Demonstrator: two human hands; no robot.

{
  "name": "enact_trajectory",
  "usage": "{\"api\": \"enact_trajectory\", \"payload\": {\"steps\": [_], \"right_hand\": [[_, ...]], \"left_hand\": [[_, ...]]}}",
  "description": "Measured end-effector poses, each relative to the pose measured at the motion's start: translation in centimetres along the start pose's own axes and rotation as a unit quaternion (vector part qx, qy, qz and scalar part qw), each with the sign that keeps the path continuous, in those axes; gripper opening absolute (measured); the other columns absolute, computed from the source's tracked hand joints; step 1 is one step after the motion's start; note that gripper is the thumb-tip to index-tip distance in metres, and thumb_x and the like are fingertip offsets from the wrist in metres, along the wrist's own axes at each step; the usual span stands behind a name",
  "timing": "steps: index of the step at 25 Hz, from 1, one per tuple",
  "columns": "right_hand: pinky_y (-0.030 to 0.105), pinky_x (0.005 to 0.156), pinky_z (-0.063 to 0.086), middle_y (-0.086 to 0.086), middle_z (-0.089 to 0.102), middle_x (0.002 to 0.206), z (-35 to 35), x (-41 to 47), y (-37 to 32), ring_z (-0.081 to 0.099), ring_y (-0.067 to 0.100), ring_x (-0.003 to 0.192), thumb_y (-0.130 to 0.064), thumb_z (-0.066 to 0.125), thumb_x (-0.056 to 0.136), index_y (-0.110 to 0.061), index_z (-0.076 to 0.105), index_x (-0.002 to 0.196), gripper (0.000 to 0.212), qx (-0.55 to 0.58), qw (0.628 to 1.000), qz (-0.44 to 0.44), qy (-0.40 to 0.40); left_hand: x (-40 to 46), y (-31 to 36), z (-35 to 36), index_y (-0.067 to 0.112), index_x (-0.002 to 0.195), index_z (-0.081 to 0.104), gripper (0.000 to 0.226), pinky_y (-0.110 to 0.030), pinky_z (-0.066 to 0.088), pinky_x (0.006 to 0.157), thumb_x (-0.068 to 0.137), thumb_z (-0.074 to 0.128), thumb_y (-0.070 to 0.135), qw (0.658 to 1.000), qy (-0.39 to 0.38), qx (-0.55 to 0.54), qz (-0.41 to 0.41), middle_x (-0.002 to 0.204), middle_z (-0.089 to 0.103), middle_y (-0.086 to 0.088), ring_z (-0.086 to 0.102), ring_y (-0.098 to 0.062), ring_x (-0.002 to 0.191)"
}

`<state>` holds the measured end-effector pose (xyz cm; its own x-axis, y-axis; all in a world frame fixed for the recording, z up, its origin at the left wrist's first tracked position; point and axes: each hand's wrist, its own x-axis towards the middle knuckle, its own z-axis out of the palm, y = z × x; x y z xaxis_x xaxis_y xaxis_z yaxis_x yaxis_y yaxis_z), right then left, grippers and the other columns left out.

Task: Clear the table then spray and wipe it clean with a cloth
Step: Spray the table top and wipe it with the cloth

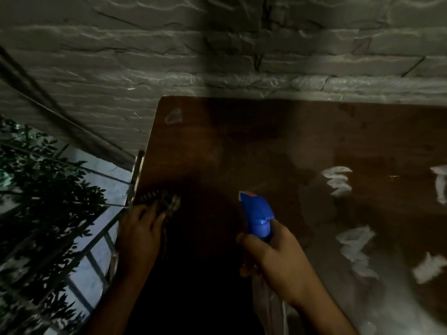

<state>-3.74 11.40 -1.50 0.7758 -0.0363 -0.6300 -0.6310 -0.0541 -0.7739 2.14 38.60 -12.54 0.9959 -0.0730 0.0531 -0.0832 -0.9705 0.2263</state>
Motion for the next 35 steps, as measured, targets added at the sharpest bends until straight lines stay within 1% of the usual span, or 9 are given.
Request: {"api": "enact_trajectory", "payload": {"steps": [6, 10, 13, 15, 18, 22, 24, 30, 35], "right_hand": [[0.059, 0.072, 0.057, 0.007, 0.070, 0.072, 2.1, 3.1, -2.0, 0.070, 0.031, 0.065, -0.045, 0.067, 0.066, -0.035, 0.062, 0.087, 0.024, -0.016, 0.999, -0.003, 0.034], [0.057, 0.072, 0.059, 0.003, 0.070, 0.070, 2.4, 2.7, -2.0, 0.069, 0.026, 0.063, -0.037, 0.071, 0.072, -0.035, 0.064, 0.087, 0.017, 0.018, 0.999, 0.000, 0.042], [0.037, 0.061, 0.057, 0.008, 0.070, 0.070, 1.6, 2.6, -2.3, 0.069, 0.025, 0.060, -0.022, 0.070, 0.083, -0.022, 0.060, 0.092, 0.013, 0.034, 0.999, 0.008, 0.031], [0.032, 0.058, 0.055, 0.006, 0.067, 0.067, 1.2, 2.7, -2.3, 0.067, 0.023, 0.058, -0.022, 0.071, 0.084, -0.019, 0.059, 0.090, 0.014, 0.044, 0.999, 0.011, 0.025], [0.044, 0.064, 0.059, 0.002, 0.066, 0.065, 1.7, 3.2, -2.1, 0.066, 0.023, 0.057, -0.030, 0.073, 0.075, -0.028, 0.062, 0.085, 0.015, 0.049, 0.998, 0.010, 0.043], [0.051, 0.072, 0.060, 0.002, 0.071, 0.070, 1.5, 3.0, -2.5, 0.069, 0.024, 0.064, -0.040, 0.072, 0.063, -0.037, 0.065, 0.088, 0.026, 0.058, 0.998, 0.007, 0.026], [0.056, 0.074, 0.060, 0.001, 0.072, 0.073, 0.9, 3.2, -2.6, 0.069, 0.024, 0.066, -0.036, 0.073, 0.064, -0.033, 0.064, 0.094, 0.031, 0.067, 0.997, 0.018, 0.014], [0.062, 0.073, 0.056, 0.005, 0.068, 0.070, 0.5, 6.4, -3.4, 0.069, 0.036, 0.071, -0.047, 0.067, 0.063, -0.034, 0.062, 0.082, 0.023, 0.008, 0.998, -0.017, 0.061], [0.062, 0.073, 0.058, 0.002, 0.069, 0.073, -0.8, 7.4, -5.3, 0.069, 0.028, 0.067, -0.037, 0.071, 0.073, -0.034, 0.063, 0.082, 0.012, 0.056, 0.998, -0.015, 0.036]], "left_hand": [[18.1, 4.5, 3.3, 0.011, 0.114, 0.066, 0.031, -0.041, 0.041, 0.083, 0.094, 0.054, 0.032, 0.999, 0.016, -0.011, 0.045, 0.109, 0.059, -0.016, 0.054, -0.036, 0.097], [11.8, 7.8, 3.5, 0.015, 0.120, 0.065, 0.033, -0.042, 0.042, 0.084, 0.094, 0.055, 0.033, 0.994, -0.039, -0.054, 0.081, 0.118, 0.059, -0.012, 0.054, -0.033, 0.102], [4.0, 4.5, 1.4, 0.015, 0.112, 0.069, 0.037, -0.039, 0.048, 0.075, 0.091, 0.049, 0.037, 0.982, -0.063, -0.086, 0.153, 0.104, 0.062, -0.009, 0.058, -0.031, 0.089], [9.0, 3.1, 1.9, 0.011, 0.113, 0.068, 0.036, -0.040, 0.046, 0.075, 0.092, 0.051, 0.034, 0.994, -0.033, -0.071, 0.078, 0.105, 0.061, -0.011, 0.057, -0.033, 0.090], [17.9, 7.6, 3.2, 0.012, 0.117, 0.064, 0.034, -0.042, 0.040, 0.084, 0.094, 0.051, 0.033, 0.999, -0.003, -0.040, 0.003, 0.115, 0.057, -0.013, 0.053, -0.035, 0.101], [7.9, 10.7, 3.5, 0.019, 0.111, 0.068, 0.031, -0.043, 0.050, 0.076, 0.092, 0.049, 0.034, 0.979, -0.073, -0.081, 0.172, 0.106, 0.061, -0.008, 0.059, -0.030, 0.090], [5.0, 7.9, 2.3, 0.019, 0.108, 0.070, 0.039, -0.039, 0.051, 0.073, 0.089, 0.042, 0.040, 0.977, -0.057, -0.103, 0.179, 0.102, 0.062, -0.006, 0.060, -0.028, 0.085], [23.2, 9.6, 4.7, 0.015, 0.122, 0.061, 0.036, -0.043, 0.041, 0.092, 0.096, 0.048, 0.036, 0.996, -0.023, -0.057, 0.065, 0.122, 0.056, -0.014, 0.052, -0.033, 0.109], [11.3, 8.7, 3.4, 0.018, 0.117, 0.067, 0.038, -0.039, 0.046, 0.081, 0.092, 0.046, 0.038, 0.977, -0.082, -0.098, 0.171, 0.108, 0.059, -0.009, 0.056, -0.030, 0.094]]}}
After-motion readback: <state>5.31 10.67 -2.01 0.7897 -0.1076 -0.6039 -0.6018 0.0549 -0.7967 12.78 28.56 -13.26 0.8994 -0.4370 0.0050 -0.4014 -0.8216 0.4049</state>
